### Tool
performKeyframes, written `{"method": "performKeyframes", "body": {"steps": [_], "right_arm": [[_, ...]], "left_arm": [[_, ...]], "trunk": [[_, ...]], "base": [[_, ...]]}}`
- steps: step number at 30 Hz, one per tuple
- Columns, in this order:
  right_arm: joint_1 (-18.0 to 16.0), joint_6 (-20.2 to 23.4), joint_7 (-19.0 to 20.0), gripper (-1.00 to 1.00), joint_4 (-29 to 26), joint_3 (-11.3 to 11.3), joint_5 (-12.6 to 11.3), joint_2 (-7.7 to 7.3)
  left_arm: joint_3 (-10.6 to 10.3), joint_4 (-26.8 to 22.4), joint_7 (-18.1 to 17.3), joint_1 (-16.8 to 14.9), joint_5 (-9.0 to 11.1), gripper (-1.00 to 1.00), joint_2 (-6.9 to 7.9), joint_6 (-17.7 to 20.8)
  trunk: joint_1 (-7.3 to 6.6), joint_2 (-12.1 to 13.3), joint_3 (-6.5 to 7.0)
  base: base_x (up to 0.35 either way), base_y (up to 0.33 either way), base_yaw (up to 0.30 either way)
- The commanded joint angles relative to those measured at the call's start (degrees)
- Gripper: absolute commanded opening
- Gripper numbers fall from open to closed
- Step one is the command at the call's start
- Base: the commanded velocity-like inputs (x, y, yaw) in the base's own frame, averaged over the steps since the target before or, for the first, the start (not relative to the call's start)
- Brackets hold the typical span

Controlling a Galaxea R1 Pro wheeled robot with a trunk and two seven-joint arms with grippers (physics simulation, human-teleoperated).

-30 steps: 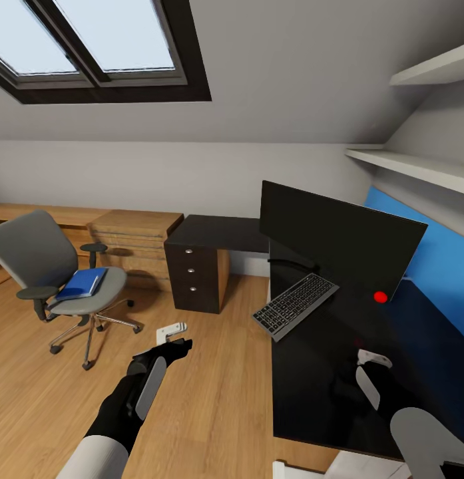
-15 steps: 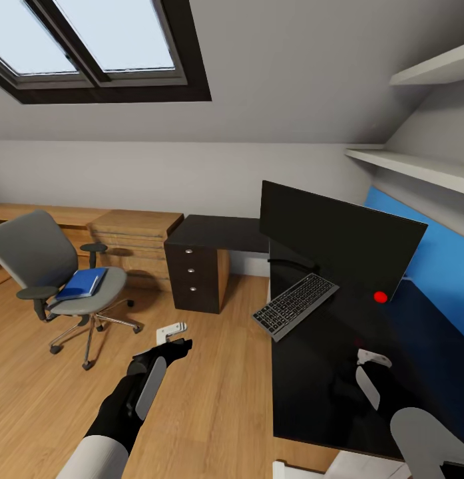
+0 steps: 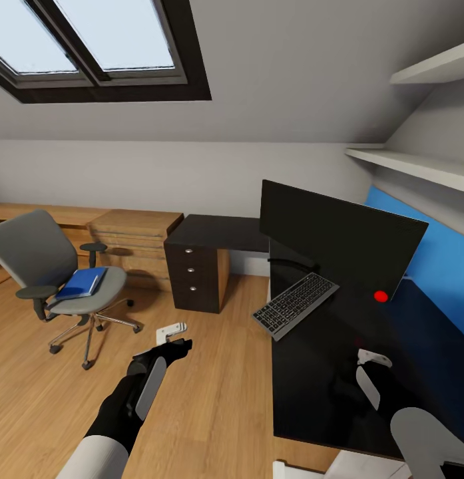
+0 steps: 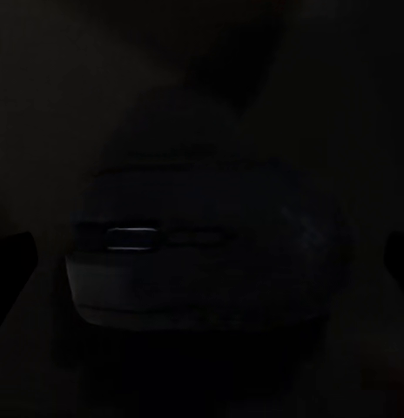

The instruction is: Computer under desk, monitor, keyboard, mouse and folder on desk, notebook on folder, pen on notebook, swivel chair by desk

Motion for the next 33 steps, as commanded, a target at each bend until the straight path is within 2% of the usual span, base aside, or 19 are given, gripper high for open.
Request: {"method": "performKeyframes", "body": {"steps": [1, 33], "right_arm": [[0.0, 0.2, -0.3, 1.00, -0.1, 0.0, -0.6, 0.00], [0.0, 0.2, -0.3, 1.00, -0.1, 0.1, -0.6, 0.00]], "left_arm": [[-0.1, 0.0, 0.5, 0.0, 0.6, 1.00, 0.01, 0.2], [-0.1, 0.3, 0.4, 0.0, 0.6, 1.00, 0.01, 0.2]], "trunk": [[0.00, 0.0, -0.07], [0.00, 0.0, -0.07]], "base": [[0.000, 0.000, 0.000], [0.010, 0.000, 0.000]]}}
